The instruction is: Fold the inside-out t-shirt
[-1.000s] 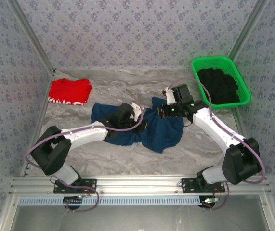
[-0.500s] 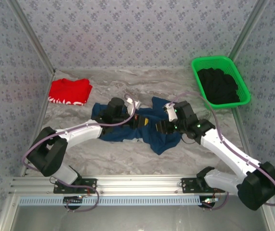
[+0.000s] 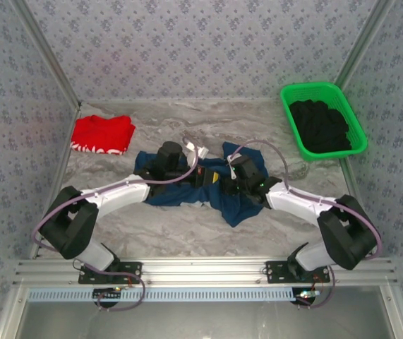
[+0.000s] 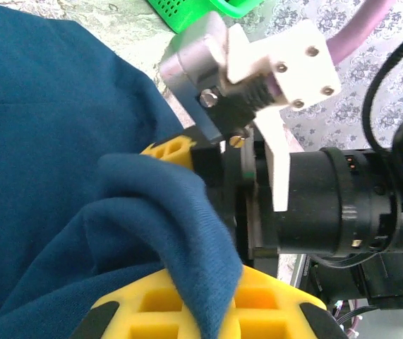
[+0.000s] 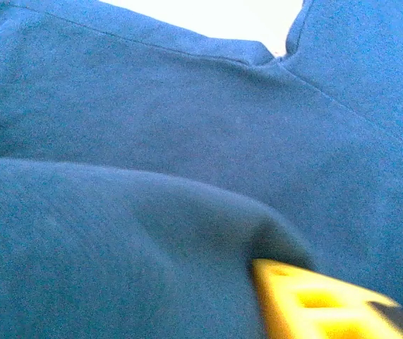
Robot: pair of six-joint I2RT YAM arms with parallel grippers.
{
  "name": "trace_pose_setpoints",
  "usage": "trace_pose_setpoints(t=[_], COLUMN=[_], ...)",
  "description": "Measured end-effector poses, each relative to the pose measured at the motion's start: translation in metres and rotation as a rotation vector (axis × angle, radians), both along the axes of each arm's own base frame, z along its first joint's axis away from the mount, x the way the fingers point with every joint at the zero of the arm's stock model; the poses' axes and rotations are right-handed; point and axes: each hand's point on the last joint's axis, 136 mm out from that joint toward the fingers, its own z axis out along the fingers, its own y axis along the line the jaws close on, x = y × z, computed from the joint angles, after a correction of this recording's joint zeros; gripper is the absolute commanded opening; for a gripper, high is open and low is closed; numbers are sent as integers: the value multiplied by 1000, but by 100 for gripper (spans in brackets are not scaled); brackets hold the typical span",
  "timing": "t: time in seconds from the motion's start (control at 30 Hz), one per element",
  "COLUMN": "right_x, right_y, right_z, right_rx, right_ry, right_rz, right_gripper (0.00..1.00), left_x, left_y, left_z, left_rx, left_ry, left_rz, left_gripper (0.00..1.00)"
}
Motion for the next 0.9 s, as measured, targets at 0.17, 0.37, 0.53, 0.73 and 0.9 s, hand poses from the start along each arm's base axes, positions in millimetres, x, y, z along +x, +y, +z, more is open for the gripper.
trace_pose_setpoints(t=[0.17,0.37,0.53,0.73,0.9], right_x=[-9,-41,-49,-43,-41], right_y=[3,18,27,29,31], right_z=[38,116,119,114,115], right_rx=[165,472,574,625,639], right_ry=[8,-25,43,76,72], right_rz=[100,296,341,335,335], right_gripper=[0,0,0,0,0], left_x=[28,57,58,30,11], left_y=[33,69,83,96,90], left_z=[-4,-25,-32,-5,10], left_rx=[73,261,347,334,256], left_ry=[-15,-71,-80,-94,-45], left_rz=[167,348,401,442,433], left_gripper=[8,45,61,71,79])
